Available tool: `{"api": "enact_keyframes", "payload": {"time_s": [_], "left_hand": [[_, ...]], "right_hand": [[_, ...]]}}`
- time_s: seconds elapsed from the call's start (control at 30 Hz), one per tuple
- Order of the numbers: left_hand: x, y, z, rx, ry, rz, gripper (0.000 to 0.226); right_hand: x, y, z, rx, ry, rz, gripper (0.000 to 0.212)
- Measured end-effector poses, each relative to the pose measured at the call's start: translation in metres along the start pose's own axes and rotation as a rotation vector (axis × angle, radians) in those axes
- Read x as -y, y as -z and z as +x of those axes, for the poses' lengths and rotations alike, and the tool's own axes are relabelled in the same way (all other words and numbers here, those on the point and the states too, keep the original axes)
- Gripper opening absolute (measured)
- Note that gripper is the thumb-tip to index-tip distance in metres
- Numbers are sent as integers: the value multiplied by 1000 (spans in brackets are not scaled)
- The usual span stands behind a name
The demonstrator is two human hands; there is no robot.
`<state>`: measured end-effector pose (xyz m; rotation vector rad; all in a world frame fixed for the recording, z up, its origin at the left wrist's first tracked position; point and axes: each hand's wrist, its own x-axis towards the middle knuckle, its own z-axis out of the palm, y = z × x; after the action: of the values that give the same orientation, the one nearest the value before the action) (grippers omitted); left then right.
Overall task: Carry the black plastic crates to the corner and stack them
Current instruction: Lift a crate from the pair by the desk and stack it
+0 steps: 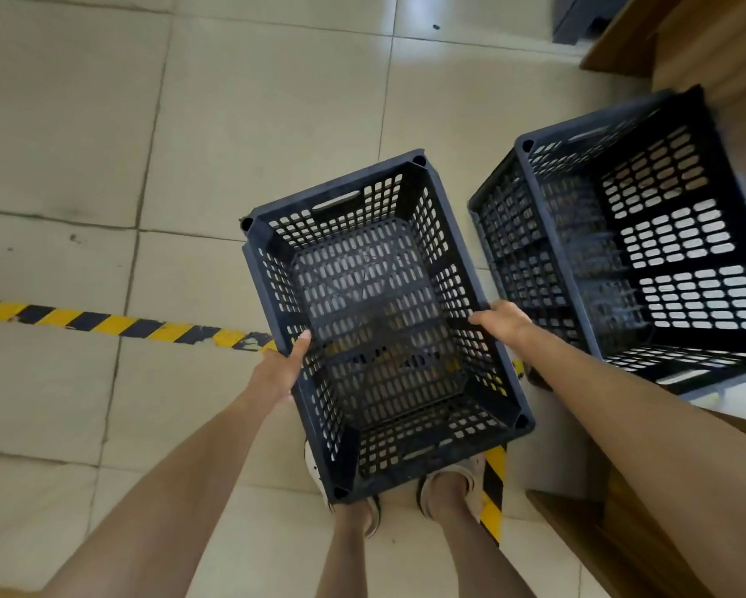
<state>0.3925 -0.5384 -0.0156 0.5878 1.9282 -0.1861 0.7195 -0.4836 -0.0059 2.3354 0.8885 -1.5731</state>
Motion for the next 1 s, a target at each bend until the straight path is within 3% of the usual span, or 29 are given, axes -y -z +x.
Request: {"api": "enact_keyframes", "payload": {"time_s": [0.17, 0.3, 0.43, 0.57, 0.77, 0.9, 1.0], "left_hand": [[-1, 33, -15, -106, -66, 126, 86], [-17, 80, -37, -153, -84, 212, 94], [-28, 126, -80, -200, -128, 341, 91], [-27, 181, -141, -222, -161, 389, 89], [-25, 294, -253, -316, -182, 297, 78], [-8, 384, -314, -367, -172, 94, 115], [9, 450, -375, -496, -126, 148, 95]], "right_hand": [[35, 13, -27, -42, 79, -157, 45], [73, 30, -66, -55, 130, -305, 44], [104, 49, -113, 75, 123, -332, 18], [136, 63, -185, 165, 161, -390, 8], [226, 88, -314, 170, 257, -694, 44], [300, 96, -415, 106, 407, -771, 50], [354, 96, -492, 83, 496, -836, 53]]}}
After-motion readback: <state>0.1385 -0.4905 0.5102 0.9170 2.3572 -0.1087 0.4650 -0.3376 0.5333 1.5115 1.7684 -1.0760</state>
